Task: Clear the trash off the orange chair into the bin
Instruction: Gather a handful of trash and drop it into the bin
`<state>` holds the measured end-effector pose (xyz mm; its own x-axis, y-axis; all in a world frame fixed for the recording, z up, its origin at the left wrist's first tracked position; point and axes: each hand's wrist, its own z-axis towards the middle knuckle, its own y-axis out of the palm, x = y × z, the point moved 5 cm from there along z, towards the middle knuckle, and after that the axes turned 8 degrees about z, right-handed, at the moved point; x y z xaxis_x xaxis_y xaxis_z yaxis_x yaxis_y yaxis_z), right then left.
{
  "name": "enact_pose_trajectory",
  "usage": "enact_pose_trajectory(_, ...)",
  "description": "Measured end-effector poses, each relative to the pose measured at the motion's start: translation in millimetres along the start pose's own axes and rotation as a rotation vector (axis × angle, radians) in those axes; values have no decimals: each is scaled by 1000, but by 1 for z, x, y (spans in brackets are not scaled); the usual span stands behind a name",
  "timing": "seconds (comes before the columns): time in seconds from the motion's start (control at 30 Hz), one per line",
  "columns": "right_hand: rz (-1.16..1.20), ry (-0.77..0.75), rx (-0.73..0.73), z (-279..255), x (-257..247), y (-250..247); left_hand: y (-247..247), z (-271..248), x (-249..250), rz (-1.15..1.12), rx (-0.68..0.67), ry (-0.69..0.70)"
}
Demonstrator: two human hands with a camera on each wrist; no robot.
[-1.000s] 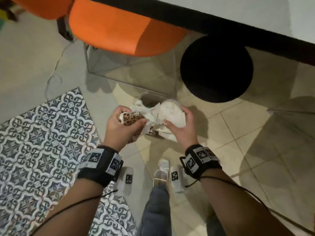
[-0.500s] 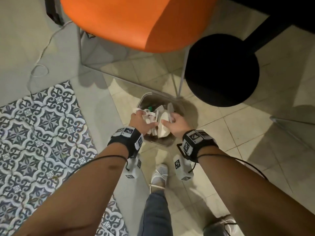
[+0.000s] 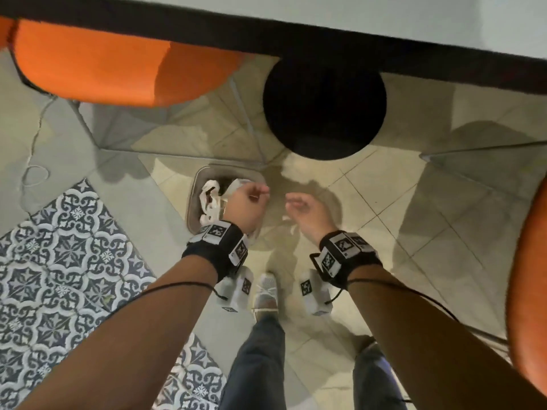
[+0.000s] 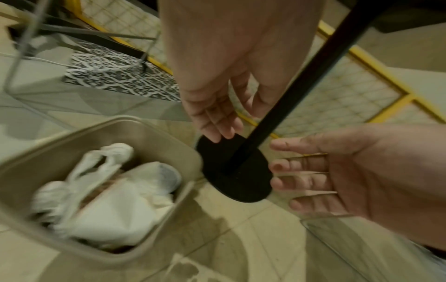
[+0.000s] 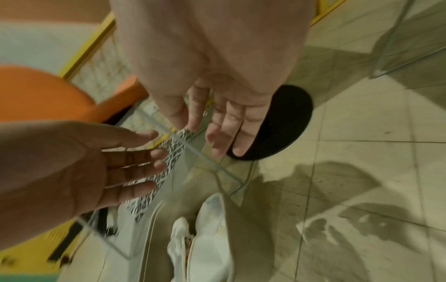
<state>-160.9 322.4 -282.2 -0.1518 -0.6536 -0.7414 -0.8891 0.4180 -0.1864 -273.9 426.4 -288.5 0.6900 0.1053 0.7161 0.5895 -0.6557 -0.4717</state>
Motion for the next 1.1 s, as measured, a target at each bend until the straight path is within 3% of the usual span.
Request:
enact_pose_trajectory(0.17, 266, -95, 284, -68, 20, -128, 102, -34, 97, 25, -162, 142)
enact_pose_trajectory(0.4, 169, -207, 815, -195, 83, -342, 282, -137, 225, 46, -471, 366)
enact_pose_trajectory(0.5, 2, -119, 1060, -258, 128, -425, 358, -183, 251, 188, -590, 401)
enact_pose_trajectory(0.57, -103, 62, 1166, -296, 166, -472, 403, -209, 265, 232, -632, 418)
enact_pose_trajectory(0.63, -177, 316, 1180, -328, 208, -510, 442, -233, 281, 328, -638, 471)
enact_pose_trajectory(0.7, -209, 561, 1067, -348, 248, -533, 476, -255, 293, 431, -668, 497)
enact_pose_trajectory(0.77, -184, 706, 964, -358, 282, -545, 508, -273, 300, 496, -689, 517)
enact_pose_trajectory(0.97, -111, 544, 967, -344, 329, -557, 569, -288, 301, 928, -605, 428)
enact_pose_trajectory(1.1, -30, 579, 911, -334, 341, -562, 575, -283, 303, 686, -651, 386)
